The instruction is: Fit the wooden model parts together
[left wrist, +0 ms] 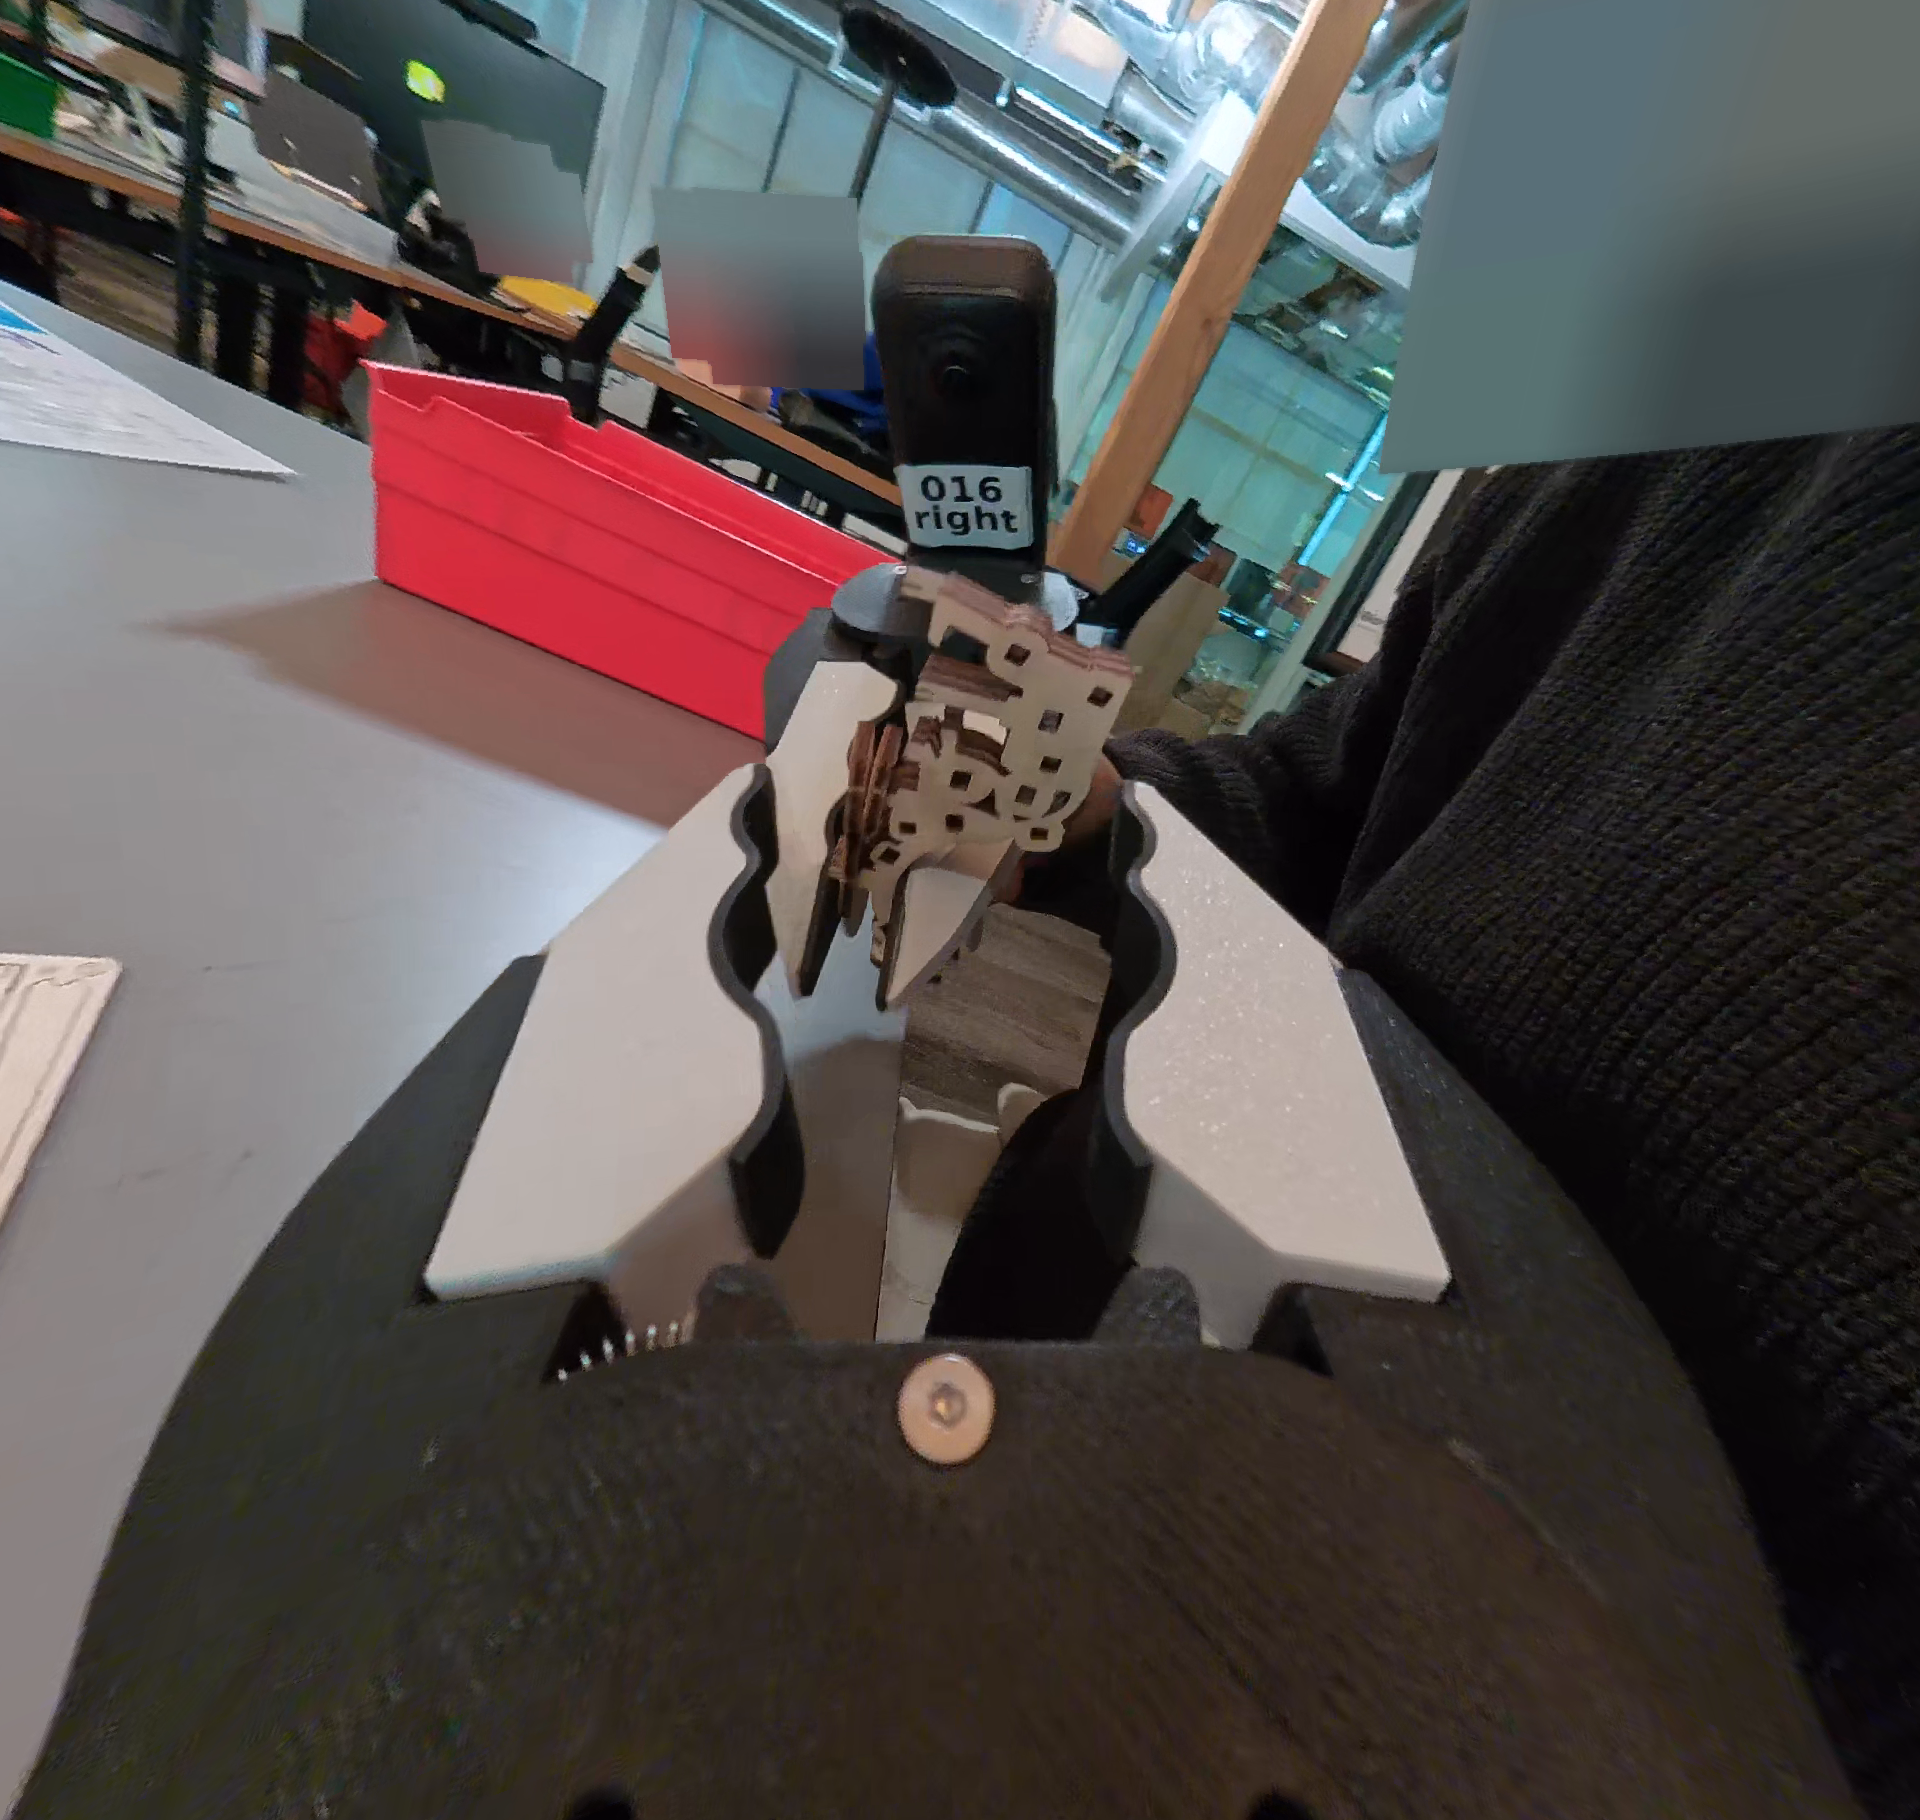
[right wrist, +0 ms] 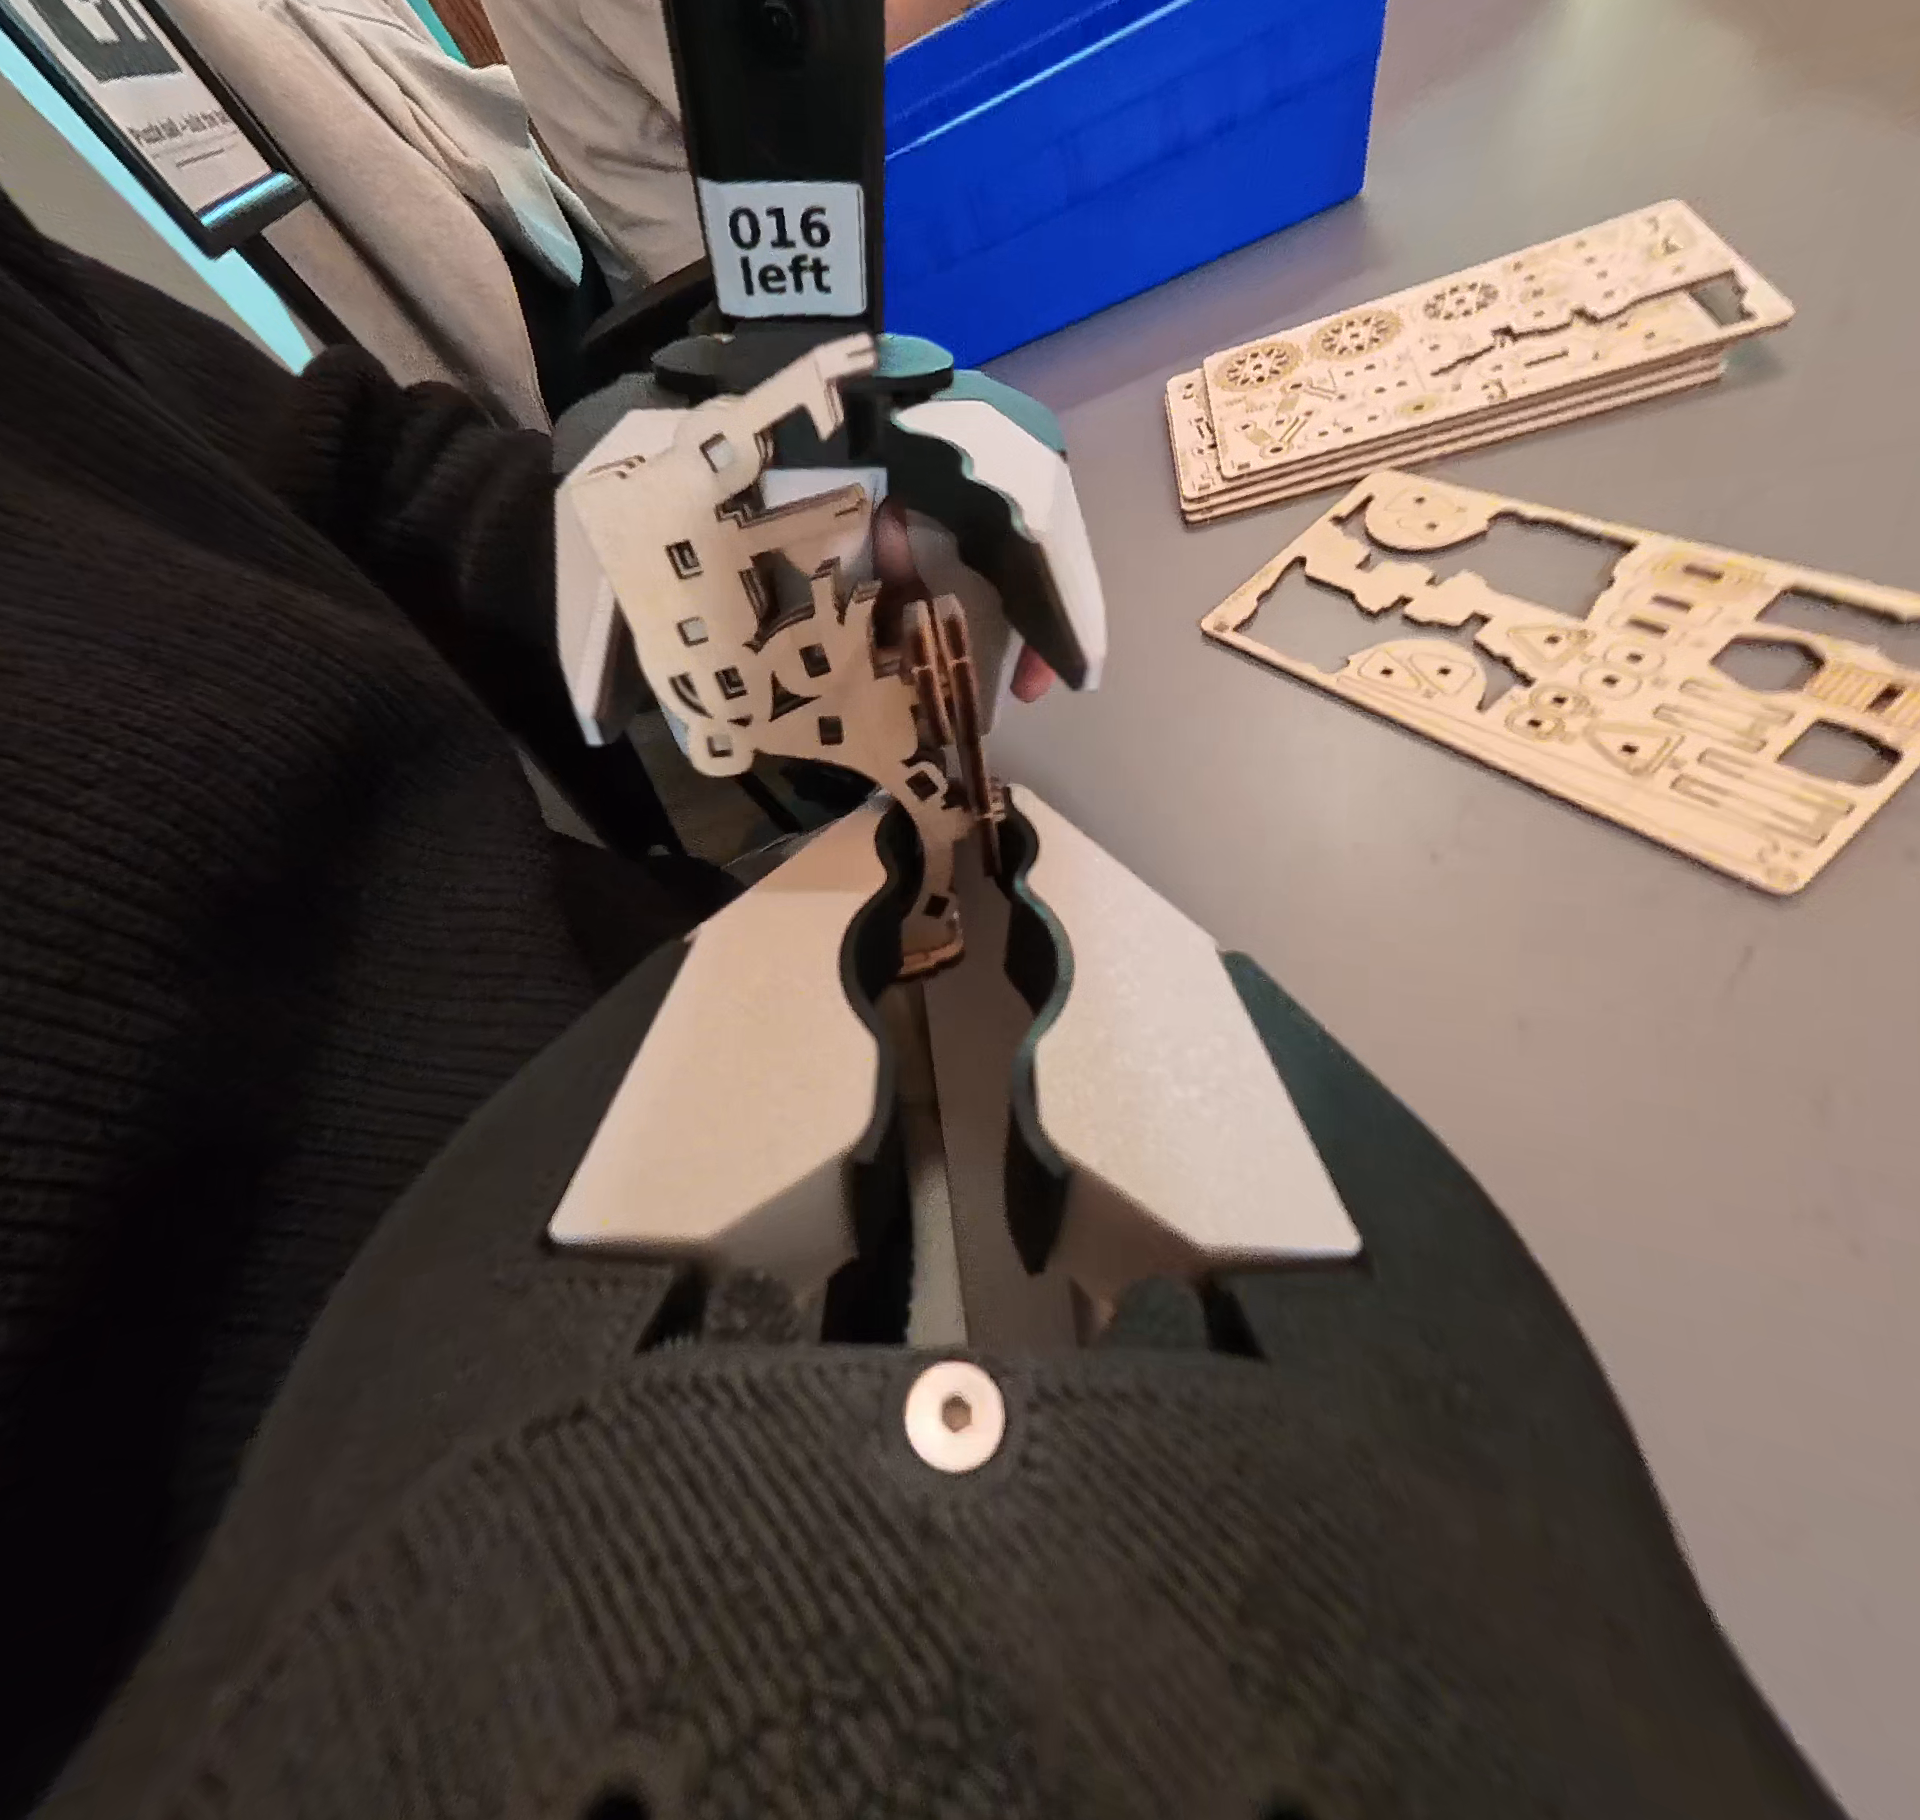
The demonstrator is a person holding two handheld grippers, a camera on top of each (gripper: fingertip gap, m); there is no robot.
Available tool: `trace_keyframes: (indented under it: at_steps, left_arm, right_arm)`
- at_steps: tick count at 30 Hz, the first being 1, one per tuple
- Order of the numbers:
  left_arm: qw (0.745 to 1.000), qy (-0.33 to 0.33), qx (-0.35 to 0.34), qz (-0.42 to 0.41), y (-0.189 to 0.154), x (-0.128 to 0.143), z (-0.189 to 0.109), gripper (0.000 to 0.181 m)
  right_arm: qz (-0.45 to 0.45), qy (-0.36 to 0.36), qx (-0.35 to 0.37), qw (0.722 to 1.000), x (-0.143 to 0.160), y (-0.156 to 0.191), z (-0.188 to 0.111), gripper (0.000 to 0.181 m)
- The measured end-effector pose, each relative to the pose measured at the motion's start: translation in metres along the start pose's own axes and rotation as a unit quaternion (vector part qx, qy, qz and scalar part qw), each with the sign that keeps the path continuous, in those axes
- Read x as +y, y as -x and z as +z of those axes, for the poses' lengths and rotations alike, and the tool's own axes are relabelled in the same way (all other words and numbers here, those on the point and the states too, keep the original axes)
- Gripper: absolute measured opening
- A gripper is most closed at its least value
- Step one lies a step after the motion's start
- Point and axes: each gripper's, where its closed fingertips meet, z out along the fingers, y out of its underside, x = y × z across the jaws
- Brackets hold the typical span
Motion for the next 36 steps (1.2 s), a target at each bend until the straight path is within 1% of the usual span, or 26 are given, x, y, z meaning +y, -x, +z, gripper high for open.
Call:
trace_keyframes:
  at_steps: [3, 5, 9, 13, 16, 22, 27, 31, 36]
  left_arm:
    - [0.999, -0.002, -0.034, 0.030, 0.001, -0.001, -0.012, 0.072]
    - [0.998, -0.007, -0.048, 0.049, -0.002, -0.003, -0.018, 0.077]
    - [0.995, -0.006, -0.074, 0.071, -0.002, 0.001, -0.023, 0.080]
    - [0.993, -0.002, -0.080, 0.086, -0.005, 0.004, -0.025, 0.077]
    - [0.993, -0.009, -0.078, 0.090, -0.006, 0.002, -0.026, 0.072]
    - [0.993, -0.009, -0.063, 0.101, -0.010, 0.001, -0.022, 0.063]
    - [0.992, -0.015, -0.046, 0.114, -0.013, -0.003, -0.019, 0.047]
    - [0.993, -0.005, -0.033, 0.116, -0.014, 0.000, -0.015, 0.045]
    - [0.990, 0.019, -0.029, 0.135, -0.016, 0.008, -0.009, 0.048]
  right_arm:
    - [-0.052, -0.001, 0.008, 0.999, -0.009, 0.001, 0.003, 0.013]
    - [-0.109, 0.014, 0.037, 0.993, -0.009, -0.003, 0.006, 0.013]
    - [-0.245, 0.065, 0.108, 0.961, -0.008, -0.012, 0.014, 0.013]
    - [-0.303, 0.088, 0.133, 0.939, -0.008, -0.014, 0.019, 0.013]
    - [-0.317, 0.090, 0.140, 0.934, -0.009, -0.016, 0.019, 0.013]
    - [-0.306, 0.093, 0.144, 0.936, -0.006, -0.018, 0.017, 0.013]
    - [-0.323, 0.100, 0.176, 0.925, -0.003, -0.022, 0.012, 0.013]
    - [-0.332, 0.105, 0.189, 0.918, 0.000, -0.022, 0.011, 0.013]
    - [-0.308, 0.105, 0.180, 0.928, 0.003, -0.022, 0.010, 0.013]
